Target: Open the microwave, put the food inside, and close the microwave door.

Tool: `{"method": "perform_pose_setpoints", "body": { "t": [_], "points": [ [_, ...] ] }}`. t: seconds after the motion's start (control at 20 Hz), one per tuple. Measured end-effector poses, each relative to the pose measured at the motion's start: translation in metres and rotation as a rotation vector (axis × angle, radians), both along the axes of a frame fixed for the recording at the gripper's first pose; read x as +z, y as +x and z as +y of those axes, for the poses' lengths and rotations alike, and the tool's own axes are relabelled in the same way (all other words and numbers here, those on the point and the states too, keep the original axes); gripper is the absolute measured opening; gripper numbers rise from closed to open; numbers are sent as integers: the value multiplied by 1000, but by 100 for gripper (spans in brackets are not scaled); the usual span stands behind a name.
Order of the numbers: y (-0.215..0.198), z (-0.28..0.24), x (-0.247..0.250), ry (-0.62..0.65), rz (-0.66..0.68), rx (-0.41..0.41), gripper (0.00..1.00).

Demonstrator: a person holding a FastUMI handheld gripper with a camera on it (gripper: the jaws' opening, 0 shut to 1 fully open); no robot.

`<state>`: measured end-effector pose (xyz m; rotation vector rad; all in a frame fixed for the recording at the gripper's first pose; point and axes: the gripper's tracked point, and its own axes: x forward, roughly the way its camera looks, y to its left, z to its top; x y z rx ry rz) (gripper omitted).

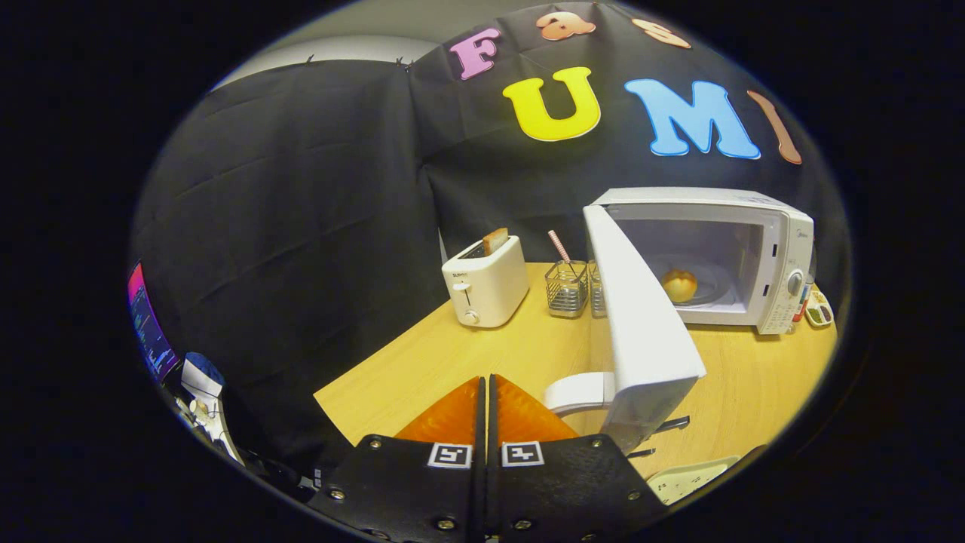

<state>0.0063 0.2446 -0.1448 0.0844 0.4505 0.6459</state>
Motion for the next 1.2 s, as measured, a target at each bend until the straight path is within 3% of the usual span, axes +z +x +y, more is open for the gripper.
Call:
{"method": "perform_pose_setpoints", "body": {
  "t": [1.2],
  "points": [
    [93,-126,-12,-19,28,-281,1]
  ]
}}
